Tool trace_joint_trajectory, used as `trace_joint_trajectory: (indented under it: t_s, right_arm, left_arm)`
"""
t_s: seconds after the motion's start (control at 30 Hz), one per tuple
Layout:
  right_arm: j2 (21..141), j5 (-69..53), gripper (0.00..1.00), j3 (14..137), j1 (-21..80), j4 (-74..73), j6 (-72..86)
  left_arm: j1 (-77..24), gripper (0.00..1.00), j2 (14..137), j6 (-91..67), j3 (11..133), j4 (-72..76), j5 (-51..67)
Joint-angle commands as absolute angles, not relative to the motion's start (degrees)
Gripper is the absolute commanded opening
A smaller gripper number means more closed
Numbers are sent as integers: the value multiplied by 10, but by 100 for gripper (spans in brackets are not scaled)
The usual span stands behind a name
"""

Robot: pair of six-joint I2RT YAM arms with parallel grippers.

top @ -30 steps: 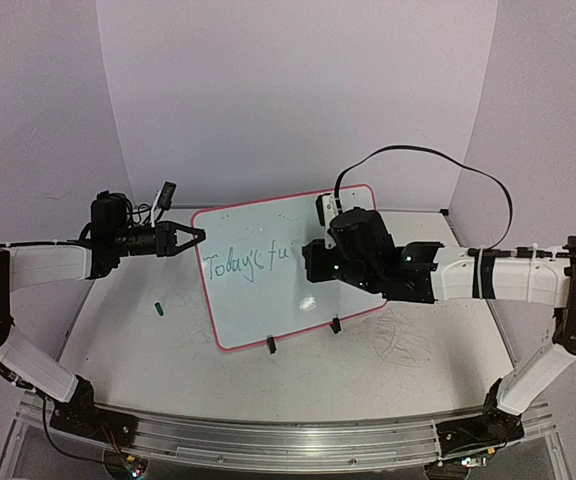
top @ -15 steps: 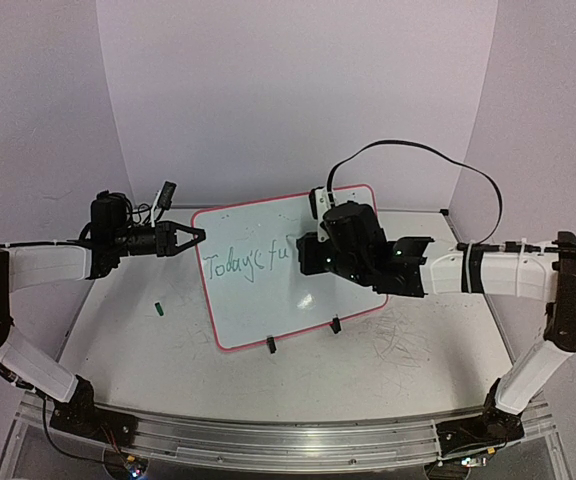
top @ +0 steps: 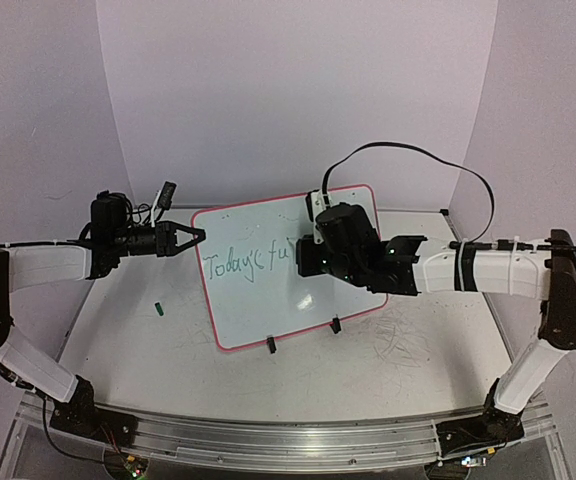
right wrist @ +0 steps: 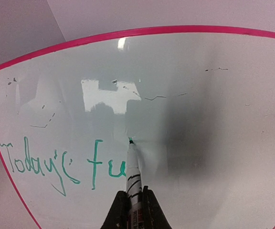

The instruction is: Write a sentence on the whiteboard

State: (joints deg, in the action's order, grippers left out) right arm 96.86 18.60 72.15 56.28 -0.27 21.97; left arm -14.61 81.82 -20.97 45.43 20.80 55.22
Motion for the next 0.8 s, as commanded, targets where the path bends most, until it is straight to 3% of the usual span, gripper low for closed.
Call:
trace_joint_trajectory:
  t_s: [0.0,0.77]
  right_arm:
    - [979,199,0,744,563,-22,227]
    - [972,184,0,710,572,-38,266]
  left_arm:
    - [-152,0,823,-181,477,185,520]
    - [-153,0,823,-179,477,183,520]
